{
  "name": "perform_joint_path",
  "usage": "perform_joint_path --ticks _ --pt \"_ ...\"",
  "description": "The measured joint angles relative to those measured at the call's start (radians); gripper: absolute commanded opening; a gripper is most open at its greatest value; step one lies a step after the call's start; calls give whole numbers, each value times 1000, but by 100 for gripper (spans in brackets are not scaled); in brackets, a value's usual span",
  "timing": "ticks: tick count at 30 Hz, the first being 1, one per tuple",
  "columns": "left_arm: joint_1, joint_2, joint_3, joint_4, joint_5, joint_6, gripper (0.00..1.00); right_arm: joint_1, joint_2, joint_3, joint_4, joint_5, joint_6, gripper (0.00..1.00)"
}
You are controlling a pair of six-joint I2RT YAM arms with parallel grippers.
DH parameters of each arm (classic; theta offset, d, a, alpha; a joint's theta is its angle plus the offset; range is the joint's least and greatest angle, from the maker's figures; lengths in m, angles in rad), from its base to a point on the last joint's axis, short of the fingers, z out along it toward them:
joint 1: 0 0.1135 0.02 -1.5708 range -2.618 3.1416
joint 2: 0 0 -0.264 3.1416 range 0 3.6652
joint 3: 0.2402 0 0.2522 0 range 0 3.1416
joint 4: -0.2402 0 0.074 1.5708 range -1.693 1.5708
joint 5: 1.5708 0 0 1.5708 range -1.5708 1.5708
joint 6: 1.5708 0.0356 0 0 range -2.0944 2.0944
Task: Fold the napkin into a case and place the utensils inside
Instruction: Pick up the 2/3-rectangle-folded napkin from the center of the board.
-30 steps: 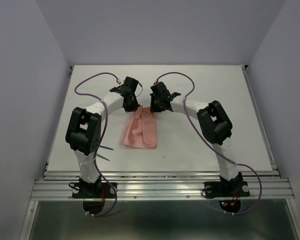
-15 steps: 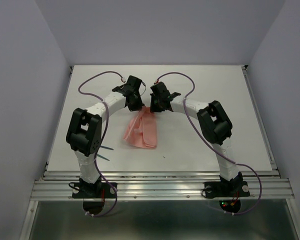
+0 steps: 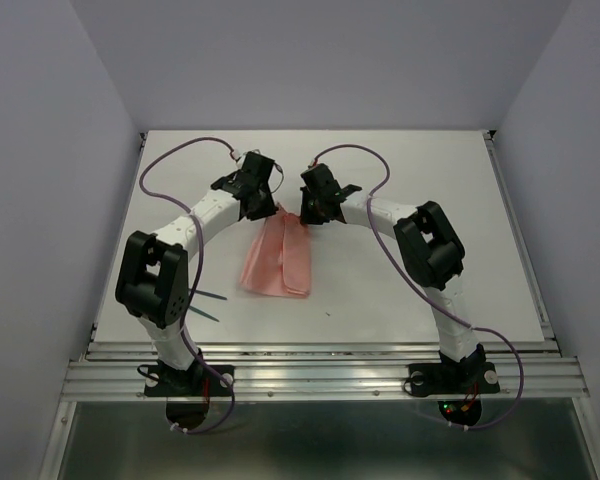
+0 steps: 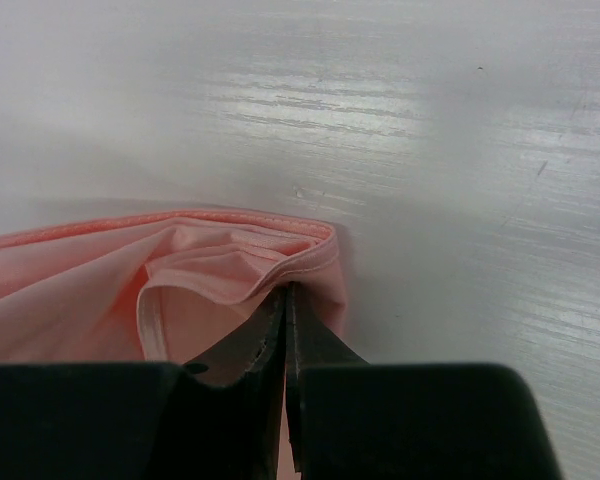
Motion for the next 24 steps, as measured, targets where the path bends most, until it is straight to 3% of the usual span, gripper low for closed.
perform_joint_path --ticks 3,10,24 --pt "11 2 -31 6 0 1 59 0 0 0 0 0 0 7" --pt "77 14 -73 18 5 1 50 0 0 0 0 0 0 7" --pt "153 190 -71 116 55 20 53 0 0 0 0 -3 -1 7"
